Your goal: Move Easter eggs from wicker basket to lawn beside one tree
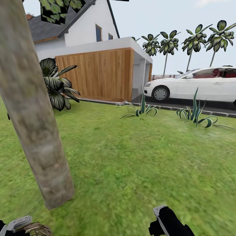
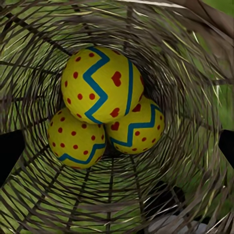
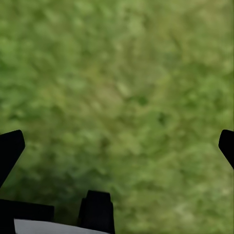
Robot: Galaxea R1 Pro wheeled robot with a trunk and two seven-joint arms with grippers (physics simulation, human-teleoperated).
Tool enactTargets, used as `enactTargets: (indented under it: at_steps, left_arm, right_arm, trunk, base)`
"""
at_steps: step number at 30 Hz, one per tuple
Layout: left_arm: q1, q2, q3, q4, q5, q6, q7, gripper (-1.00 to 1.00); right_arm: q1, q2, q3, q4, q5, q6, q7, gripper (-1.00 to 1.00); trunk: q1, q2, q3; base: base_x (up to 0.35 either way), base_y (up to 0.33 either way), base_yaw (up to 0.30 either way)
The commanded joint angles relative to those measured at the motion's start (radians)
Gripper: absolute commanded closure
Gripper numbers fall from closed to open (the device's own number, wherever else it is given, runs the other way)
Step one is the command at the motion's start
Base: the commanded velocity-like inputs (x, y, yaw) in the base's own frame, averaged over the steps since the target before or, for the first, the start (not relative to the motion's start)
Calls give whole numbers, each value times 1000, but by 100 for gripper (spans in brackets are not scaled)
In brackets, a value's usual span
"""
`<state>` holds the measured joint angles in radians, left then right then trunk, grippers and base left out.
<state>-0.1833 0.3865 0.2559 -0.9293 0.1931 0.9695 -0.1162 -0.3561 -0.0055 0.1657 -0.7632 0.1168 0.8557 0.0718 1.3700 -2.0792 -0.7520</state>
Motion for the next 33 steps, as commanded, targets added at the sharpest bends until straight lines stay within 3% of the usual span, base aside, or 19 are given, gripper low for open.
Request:
enactTargets:
  at_steps: [1, 8, 11, 14, 33]
  left_arm:
    - [-1, 0, 2, -1, 0, 5, -3, -100]
    - [-1, -1, 7, -6, 3, 4, -8, -100]
    - [-1, 2, 74, -6, 7, 4, -52, -100]
    - [-1, 3, 96, -4, 7, 4, -67, -100]
    - [-1, 2, 106, -11, 5, -3, -69, -100]
  right_arm:
    - [-1, -1, 2, -1, 11, 5, 8, -100]
    - [-1, -1, 2, -1, 11, 5, 8, -100]
    - [-1, -1, 2, -1, 11, 5, 8, -100]
    - [0, -1, 3, -1, 11, 5, 8, -100]
    - [-1, 2, 3, 5, 11, 4, 8, -100]
  trunk:
    - [4, -8, -4]
    - [31, -57, -26]
    - [42, -78, -36]
    - [54, -99, -45]
    - [126, -232, -105]
  base:
    - [0, 0, 0]
    - [0, 0, 0]
    - [0, 0, 0]
    - [0, 0, 0]
    - [0, 0, 0]
